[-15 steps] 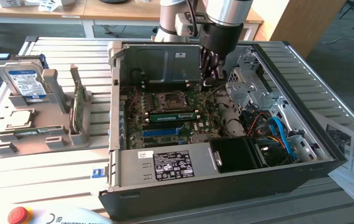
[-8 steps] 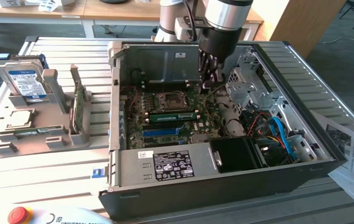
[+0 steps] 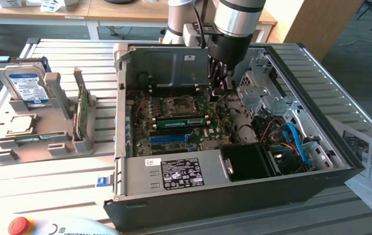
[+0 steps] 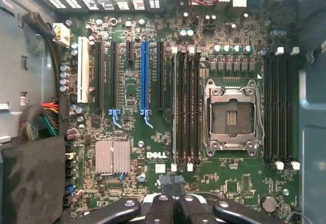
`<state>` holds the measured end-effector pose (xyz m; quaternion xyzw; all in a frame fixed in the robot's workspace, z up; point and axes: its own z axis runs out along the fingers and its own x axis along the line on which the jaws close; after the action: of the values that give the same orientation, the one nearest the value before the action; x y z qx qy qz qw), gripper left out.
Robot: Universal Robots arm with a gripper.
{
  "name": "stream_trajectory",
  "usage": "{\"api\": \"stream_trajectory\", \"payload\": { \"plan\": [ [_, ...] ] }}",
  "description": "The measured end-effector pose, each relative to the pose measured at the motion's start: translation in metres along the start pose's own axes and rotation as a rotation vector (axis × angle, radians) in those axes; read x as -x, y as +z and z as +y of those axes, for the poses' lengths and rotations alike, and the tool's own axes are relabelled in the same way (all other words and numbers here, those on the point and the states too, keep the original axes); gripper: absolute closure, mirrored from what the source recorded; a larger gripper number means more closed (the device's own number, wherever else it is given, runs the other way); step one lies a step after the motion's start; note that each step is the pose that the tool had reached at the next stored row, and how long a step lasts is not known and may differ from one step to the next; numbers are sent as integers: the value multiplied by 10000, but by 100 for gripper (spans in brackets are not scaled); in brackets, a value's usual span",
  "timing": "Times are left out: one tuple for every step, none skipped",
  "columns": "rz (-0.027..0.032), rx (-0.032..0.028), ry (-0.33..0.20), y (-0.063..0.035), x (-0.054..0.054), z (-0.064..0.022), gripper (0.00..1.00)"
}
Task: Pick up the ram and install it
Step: 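Press down the ram until it locks into place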
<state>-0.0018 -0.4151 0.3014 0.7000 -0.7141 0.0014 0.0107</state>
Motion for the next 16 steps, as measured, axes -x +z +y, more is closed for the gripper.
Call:
{"api": "stream_trajectory", "payload": {
  "plan": [
    [-1, -1, 0, 14, 0, 0, 90],
    [0, 0, 1, 26, 1, -1, 90],
    [0, 0, 2, 39, 1, 0, 90],
    [0, 0, 2, 52, 1, -1, 90],
    [0, 0, 3, 67, 1, -1, 90],
    [0, 0, 3, 80, 1, -1, 90],
    [0, 0, 4, 93, 1, -1, 90],
    [0, 0, 5, 107, 2, -1, 90],
    [-1, 0, 6, 122, 2, -2, 90],
    [-1, 0, 7, 136, 2, -2, 90],
    [-1, 0, 8, 151, 3, -2, 90],
    [-1, 0, 9, 165, 3, -2, 90],
    [-1, 0, 9, 179, 3, -2, 90],
    [-1, -1, 10, 193, 3, -3, 90],
    [-1, 0, 11, 207, 4, -3, 90],
    [0, 0, 12, 220, 4, -3, 90]
  ]
}}
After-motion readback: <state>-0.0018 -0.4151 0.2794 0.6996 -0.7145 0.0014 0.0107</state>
